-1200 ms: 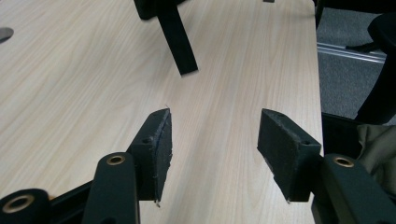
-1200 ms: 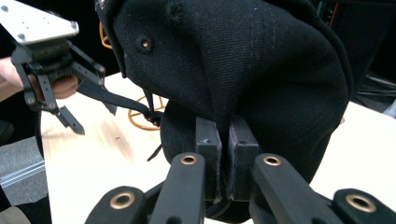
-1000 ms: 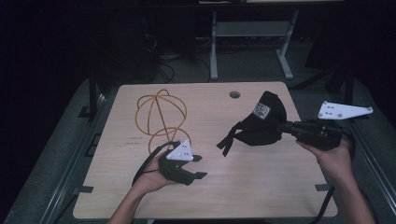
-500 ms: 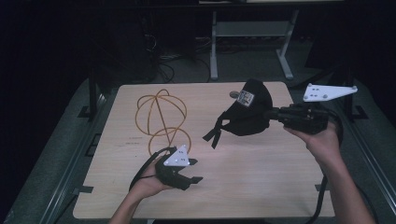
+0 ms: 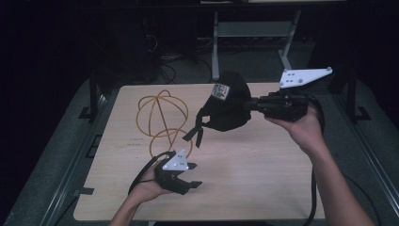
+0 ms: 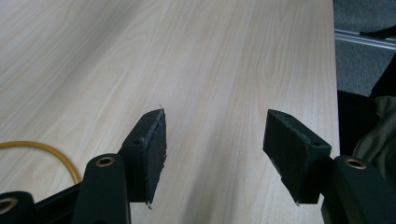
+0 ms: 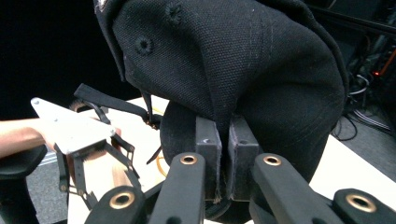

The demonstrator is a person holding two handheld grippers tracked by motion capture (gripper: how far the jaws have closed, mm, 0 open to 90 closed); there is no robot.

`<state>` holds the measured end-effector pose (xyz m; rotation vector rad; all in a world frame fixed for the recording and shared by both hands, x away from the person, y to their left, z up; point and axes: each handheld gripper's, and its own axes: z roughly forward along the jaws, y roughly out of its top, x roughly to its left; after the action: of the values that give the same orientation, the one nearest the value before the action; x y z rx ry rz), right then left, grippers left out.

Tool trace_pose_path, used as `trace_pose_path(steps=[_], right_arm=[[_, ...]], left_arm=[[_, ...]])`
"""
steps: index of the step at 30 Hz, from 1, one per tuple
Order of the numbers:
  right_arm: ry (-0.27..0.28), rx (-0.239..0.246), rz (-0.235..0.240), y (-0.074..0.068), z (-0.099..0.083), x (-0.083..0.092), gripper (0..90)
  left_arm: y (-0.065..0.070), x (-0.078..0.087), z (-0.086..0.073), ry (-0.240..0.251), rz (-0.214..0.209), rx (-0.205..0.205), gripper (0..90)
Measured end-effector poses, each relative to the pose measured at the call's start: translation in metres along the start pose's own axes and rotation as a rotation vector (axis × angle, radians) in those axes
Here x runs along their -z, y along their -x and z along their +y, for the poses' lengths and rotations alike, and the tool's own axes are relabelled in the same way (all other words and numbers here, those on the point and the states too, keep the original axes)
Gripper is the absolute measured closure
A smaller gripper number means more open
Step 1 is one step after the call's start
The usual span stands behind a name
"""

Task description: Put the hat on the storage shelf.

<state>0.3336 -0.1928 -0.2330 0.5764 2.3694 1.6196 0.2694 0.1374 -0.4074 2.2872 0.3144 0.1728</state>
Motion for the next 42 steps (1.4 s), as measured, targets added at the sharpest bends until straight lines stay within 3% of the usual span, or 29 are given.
trace_pose_path(steps=[8,10,17,19,22,24,25,32,38,42], right_arm=[[-0.032,0.031,0.055,-0.005,0.022,-0.028,85.3],[-0.047,0.044,0.070,-0.006,0.026,-0.037,85.3],[-0.080,0.071,0.121,-0.008,0.046,-0.060,85.3],[-0.102,0.092,0.138,-0.010,0.058,-0.072,85.3],[-0.107,0.102,0.159,-0.011,0.065,-0.084,85.3],[-0.109,0.104,0.162,-0.011,0.067,-0.088,85.3],[-0.109,0.105,0.165,-0.011,0.070,-0.092,85.3],[-0.095,0.092,0.194,-0.008,0.087,-0.115,85.3],[-0.075,0.083,0.198,-0.007,0.091,-0.127,85.4],[-0.060,0.085,0.199,-0.008,0.092,-0.138,85.4]], left_arm=[[0.006,-0.008,-0.001,-0.002,-0.027,0.018,39.0],[0.004,-0.009,-0.001,-0.022,-0.032,-0.012,39.1],[-0.001,-0.009,-0.004,-0.036,-0.036,-0.020,39.1],[0.001,-0.011,-0.005,-0.027,-0.039,0.015,39.0],[-0.001,-0.013,-0.006,-0.029,-0.035,0.005,39.0],[-0.001,-0.014,-0.007,-0.038,-0.037,0.001,39.1],[-0.002,-0.014,-0.007,-0.051,-0.041,-0.023,39.1],[0.004,-0.020,-0.005,-0.059,-0.064,-0.025,39.1],[0.006,-0.022,-0.004,-0.051,-0.070,-0.010,39.1],[0.006,-0.024,-0.004,-0.046,-0.072,-0.023,39.2]])
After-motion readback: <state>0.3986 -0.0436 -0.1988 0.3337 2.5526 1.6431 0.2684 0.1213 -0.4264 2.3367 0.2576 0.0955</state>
